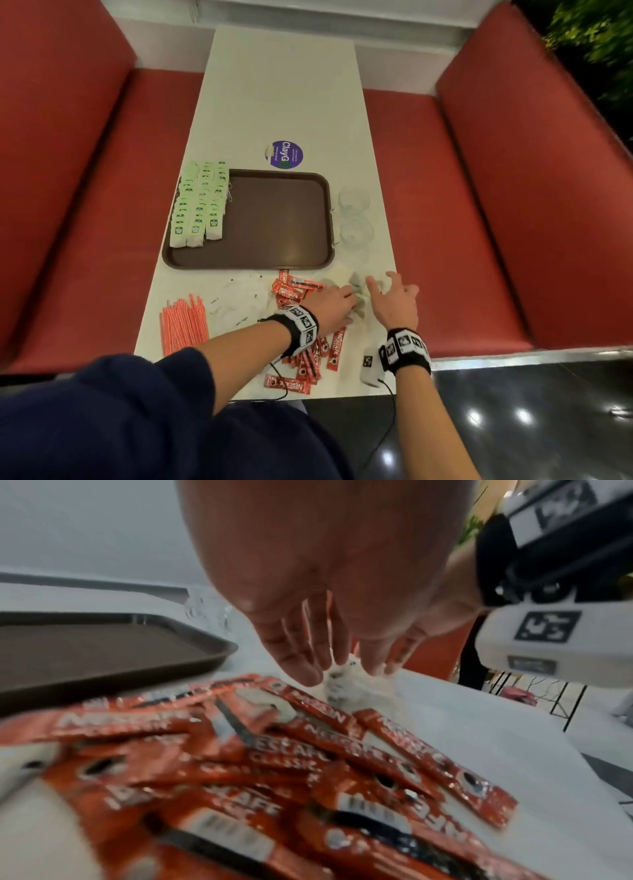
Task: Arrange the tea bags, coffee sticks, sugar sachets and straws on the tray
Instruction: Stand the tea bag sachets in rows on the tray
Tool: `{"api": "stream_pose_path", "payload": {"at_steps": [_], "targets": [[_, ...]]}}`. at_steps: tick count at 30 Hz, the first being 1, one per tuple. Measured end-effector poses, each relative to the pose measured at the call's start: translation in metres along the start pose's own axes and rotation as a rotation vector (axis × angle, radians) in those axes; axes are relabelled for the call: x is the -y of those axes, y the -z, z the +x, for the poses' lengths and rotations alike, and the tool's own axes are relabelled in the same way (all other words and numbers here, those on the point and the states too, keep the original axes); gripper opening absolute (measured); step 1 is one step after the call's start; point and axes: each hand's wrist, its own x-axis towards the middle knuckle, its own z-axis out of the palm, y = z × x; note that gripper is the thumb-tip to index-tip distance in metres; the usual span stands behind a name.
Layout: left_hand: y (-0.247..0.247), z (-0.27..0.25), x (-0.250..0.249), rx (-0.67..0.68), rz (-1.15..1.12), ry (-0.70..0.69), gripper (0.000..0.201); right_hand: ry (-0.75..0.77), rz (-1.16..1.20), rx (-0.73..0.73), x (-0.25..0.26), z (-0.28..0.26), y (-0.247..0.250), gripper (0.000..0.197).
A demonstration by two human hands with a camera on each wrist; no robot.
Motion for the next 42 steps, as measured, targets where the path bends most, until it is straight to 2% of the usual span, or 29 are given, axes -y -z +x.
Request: {"api": "stream_pose_path", "payload": {"at_steps": [2, 4, 6, 10, 15, 20, 24, 27, 29, 32, 33, 35, 38, 40, 42], "targets": [[-0.012, 0.007, -0.009, 0.017, 0.013, 0.067, 0.046, 0.042, -0.065, 0.033, 0.011, 0.007, -0.005, 0.066], [-0.021, 0.008, -0.014, 0.002, 0.035, 0.097, 0.05, 0.102, -0.102, 0.072, 0.017, 0.01, -0.009, 0.05], [-0.026, 0.007, -0.016, -0.035, 0.067, 0.099, 0.047, 0.171, -0.073, 0.087, 0.016, 0.012, -0.012, 0.036], [-0.03, 0.005, -0.015, -0.067, 0.073, 0.12, 0.046, 0.277, -0.005, 0.13, 0.006, 0.014, -0.013, 0.023], [-0.01, 0.007, -0.015, -0.081, 0.035, 0.106, 0.011, 0.303, 0.105, 0.061, -0.005, 0.011, -0.012, 0.016], [0.012, -0.012, -0.007, -0.188, -0.305, 0.211, 0.013, 0.203, 0.363, -0.033, -0.014, -0.003, 0.0, 0.022], [0.026, -0.031, 0.003, -0.307, -0.768, 0.346, 0.028, 0.119, 0.672, -0.076, -0.001, -0.027, 0.016, 0.019], [0.033, -0.033, 0.002, -0.353, -1.151, 0.507, 0.024, 0.169, 0.877, -0.068, 0.02, -0.045, 0.02, 0.019], [0.039, -0.03, -0.004, -0.333, -1.396, 0.572, 0.028, 0.182, 0.926, -0.059, 0.038, -0.059, 0.017, 0.019], [0.053, -0.032, -0.014, -0.28, -1.828, 0.609, 0.058, 0.253, 0.749, -0.155, 0.061, -0.076, 0.001, 0.023], [0.056, -0.033, -0.015, -0.252, -1.891, 0.607, 0.065, 0.294, 0.66, -0.191, 0.069, -0.082, -0.002, 0.024], [0.058, -0.036, -0.014, -0.248, -1.864, 0.59, 0.07, 0.363, 0.546, -0.182, 0.083, -0.093, -0.007, 0.024], [0.057, -0.043, -0.003, -0.408, -1.712, 0.594, 0.053, 0.453, 0.452, -0.066, 0.103, -0.108, -0.014, 0.028], [0.055, -0.049, 0.012, -0.502, -1.677, 0.572, 0.047, 0.477, 0.48, -0.016, 0.114, -0.115, -0.016, 0.028], [0.056, -0.06, 0.027, -0.565, -1.678, 0.552, 0.045, 0.443, 0.618, 0.041, 0.123, -0.118, -0.015, 0.028]]}}
